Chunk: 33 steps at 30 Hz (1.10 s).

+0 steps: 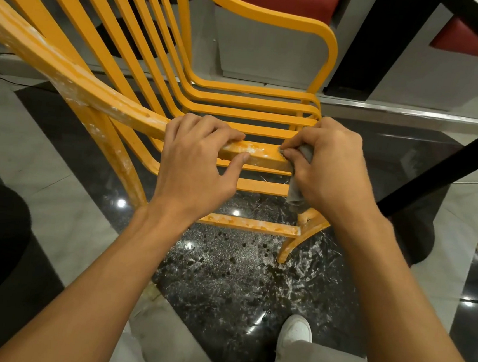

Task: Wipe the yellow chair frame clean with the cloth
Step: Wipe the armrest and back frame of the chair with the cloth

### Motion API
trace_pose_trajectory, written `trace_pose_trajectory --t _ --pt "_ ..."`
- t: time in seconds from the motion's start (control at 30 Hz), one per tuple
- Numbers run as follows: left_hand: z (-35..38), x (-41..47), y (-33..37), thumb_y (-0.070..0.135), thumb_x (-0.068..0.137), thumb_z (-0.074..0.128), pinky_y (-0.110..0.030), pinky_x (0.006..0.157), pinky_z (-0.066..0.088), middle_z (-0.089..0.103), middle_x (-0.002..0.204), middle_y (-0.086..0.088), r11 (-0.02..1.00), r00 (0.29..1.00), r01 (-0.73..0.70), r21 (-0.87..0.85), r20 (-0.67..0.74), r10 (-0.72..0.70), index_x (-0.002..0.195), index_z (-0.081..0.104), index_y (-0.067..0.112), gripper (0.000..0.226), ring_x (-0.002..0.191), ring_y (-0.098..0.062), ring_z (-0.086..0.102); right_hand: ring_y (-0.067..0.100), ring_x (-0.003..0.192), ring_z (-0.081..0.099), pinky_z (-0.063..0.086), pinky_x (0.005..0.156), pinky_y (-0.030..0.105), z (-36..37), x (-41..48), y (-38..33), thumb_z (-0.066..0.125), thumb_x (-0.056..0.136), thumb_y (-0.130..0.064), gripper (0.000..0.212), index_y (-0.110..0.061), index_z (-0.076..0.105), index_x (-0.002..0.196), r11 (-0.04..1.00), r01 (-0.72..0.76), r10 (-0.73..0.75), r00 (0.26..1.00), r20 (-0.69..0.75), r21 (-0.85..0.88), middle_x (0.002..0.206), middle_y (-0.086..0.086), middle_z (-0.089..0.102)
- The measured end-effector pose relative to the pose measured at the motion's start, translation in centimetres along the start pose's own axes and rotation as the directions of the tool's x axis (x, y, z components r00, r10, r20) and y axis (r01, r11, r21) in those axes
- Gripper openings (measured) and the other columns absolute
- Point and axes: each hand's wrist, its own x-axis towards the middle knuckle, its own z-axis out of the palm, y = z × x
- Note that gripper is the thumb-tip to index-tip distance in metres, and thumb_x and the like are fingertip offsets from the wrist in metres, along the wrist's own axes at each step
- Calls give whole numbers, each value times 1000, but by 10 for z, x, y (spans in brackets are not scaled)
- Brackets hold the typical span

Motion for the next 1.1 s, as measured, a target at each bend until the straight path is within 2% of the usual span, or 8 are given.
trace_pose_trajectory --t 0.17,0.27,0.37,0.6,0.77,0.87,0.93,1.1 --pt "-1 0 -2 49 97 67 -40 110 33 70 115 7 1000 1000 5 12 -13 -5 120 76 23 37 115 -19 56 19 101 60 57 87 48 -4 2 1 79 91 -27 5 -29 82 95 999 0 -6 994 112 51 103 -5 62" --pt "-2 0 -4 51 97 66 -41 112 32 70 115 7 1000 1000 6 19 -22 -6 119 77 23 37 115 -19 57 20 101 60 57 86 48 -6 4 5 80 91 -27 5 -31 81 93 997 -61 58 997 56 48 103 -5 61" --pt "-4 0 -6 51 97 66 -41 113 31 70 114 7 1000 1000 5 23 -24 -4 119 77 23 37 115 -19 57 19 100 58 56 85 46 6 -1 -4 75 95 -23 8 -23 81 99 1000 1 -1 1000 -16 10 102 -4 57" --pt "-5 0 -9 52 96 66 -38 114 28 70 113 8 1000 1000 7 22 -23 -6 118 77 24 37 114 -18 56 21 102 60 57 88 49 -6 5 2 79 91 -28 5 -32 82 94 995 -82 80 995 56 47 103 -3 62" --pt "-5 0 -9 52 96 65 -37 114 28 69 113 7 1000 1000 5 28 -24 -4 118 77 23 38 114 -18 57 19 102 58 55 86 45 2 1 -8 76 94 -24 7 -25 82 98 1000 11 -11 998 55 3 104 -3 60" --pt "-6 0 -10 51 96 65 -36 115 27 69 113 7 1000 1000 4 18 -21 -4 119 77 23 38 114 -18 56 18 103 61 57 86 39 -14 6 -3 79 92 -28 5 -32 82 93 996 -77 68 984 163 50 104 -5 65" --pt "-6 -1 -10 51 96 65 -37 115 27 69 114 7 1000 1000 1 20 -21 -1 119 76 23 38 114 -19 56 18 100 62 58 86 41 -15 8 1 79 92 -28 5 -32 82 91 994 -106 100 987 126 35 103 -5 65" --pt "-6 -1 -9 50 96 66 -39 114 29 69 114 7 999 1000 4 35 -18 -3 119 76 22 38 114 -20 57 22 100 59 56 84 49 5 2 -8 78 92 -24 5 -26 82 96 999 37 -39 998 49 36 101 -3 60"
